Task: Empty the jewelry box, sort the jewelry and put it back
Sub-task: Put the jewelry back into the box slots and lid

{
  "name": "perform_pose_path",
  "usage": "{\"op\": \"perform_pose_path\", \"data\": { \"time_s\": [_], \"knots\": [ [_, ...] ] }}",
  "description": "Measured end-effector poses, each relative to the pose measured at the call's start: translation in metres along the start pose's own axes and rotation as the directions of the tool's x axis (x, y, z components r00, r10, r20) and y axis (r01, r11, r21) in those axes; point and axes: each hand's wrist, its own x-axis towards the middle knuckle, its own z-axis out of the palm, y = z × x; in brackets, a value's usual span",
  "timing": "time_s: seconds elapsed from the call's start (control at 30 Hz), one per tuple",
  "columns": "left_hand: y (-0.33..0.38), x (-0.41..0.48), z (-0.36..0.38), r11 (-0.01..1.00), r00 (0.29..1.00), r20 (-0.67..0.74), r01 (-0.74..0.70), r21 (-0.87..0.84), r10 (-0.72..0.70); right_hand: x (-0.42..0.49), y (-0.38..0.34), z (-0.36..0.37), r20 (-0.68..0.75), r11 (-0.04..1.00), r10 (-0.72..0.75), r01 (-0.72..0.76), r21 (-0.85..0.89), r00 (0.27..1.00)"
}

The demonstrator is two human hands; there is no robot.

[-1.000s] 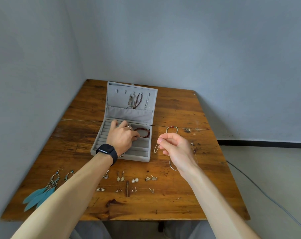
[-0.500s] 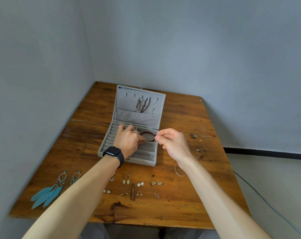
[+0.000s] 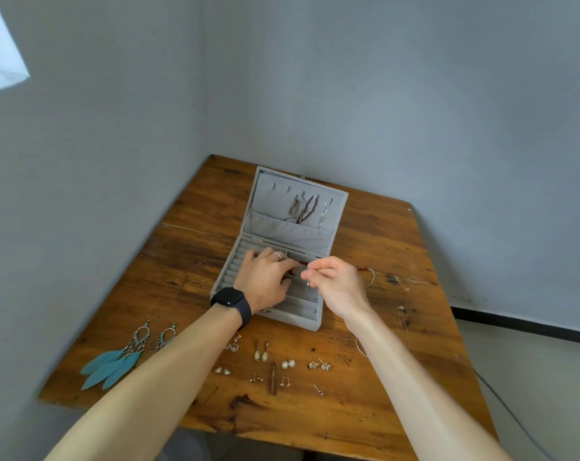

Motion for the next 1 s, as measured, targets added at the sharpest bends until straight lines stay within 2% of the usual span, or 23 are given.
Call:
{"op": "perform_pose_path", "data": {
  "time_s": [0.13,0.2,0.27,0.33,0.4,0.47,0.53,0.73,1.0],
  "knots": [
    [-0.013,-0.024,-0.004,0.995,0.997,-0.075,0.017,-0.102,-0.025,0.004,-0.003,0.014,0.024,1.000,-0.005,0.005,0.006,1.000],
    [-0.017,-0.033,-0.005,0.996,0.997,-0.082,0.003,-0.085,-0.010,0.004,-0.002,0.022,0.031,1.000,0.001,-0.001,-0.011,1.000],
    [-0.018,-0.037,-0.005,0.999,0.996,-0.087,-0.018,-0.050,0.013,0.001,0.004,0.025,-0.008,0.980,-0.018,0.016,-0.196,1.000],
    [-0.016,-0.038,-0.006,0.999,0.996,-0.091,-0.027,-0.027,0.025,-0.005,0.012,0.022,-0.045,0.866,-0.099,0.064,-0.495,0.994],
    [-0.012,-0.038,-0.006,0.999,0.995,-0.095,-0.035,-0.005,0.034,-0.011,0.021,0.015,-0.062,0.758,-0.215,0.126,-0.639,0.975],
    [-0.009,-0.038,-0.006,0.999,0.993,-0.106,-0.048,0.026,0.050,-0.016,0.028,0.007,-0.092,0.730,-0.321,0.184,-0.659,0.943],
    [-0.006,-0.038,-0.006,0.996,0.991,-0.108,-0.070,0.061,0.077,-0.021,0.033,0.001,-0.134,0.730,-0.353,0.184,-0.658,0.926],
    [-0.003,-0.040,-0.009,0.980,0.990,-0.069,-0.114,0.162,0.126,-0.026,0.054,-0.004,-0.126,0.805,-0.154,0.051,-0.592,0.980],
    [0.015,-0.045,-0.009,0.983,1.000,-0.020,0.017,0.184,-0.014,-0.031,0.063,0.008,-0.161,0.757,-0.323,0.152,-0.636,0.933]
  ]
}}
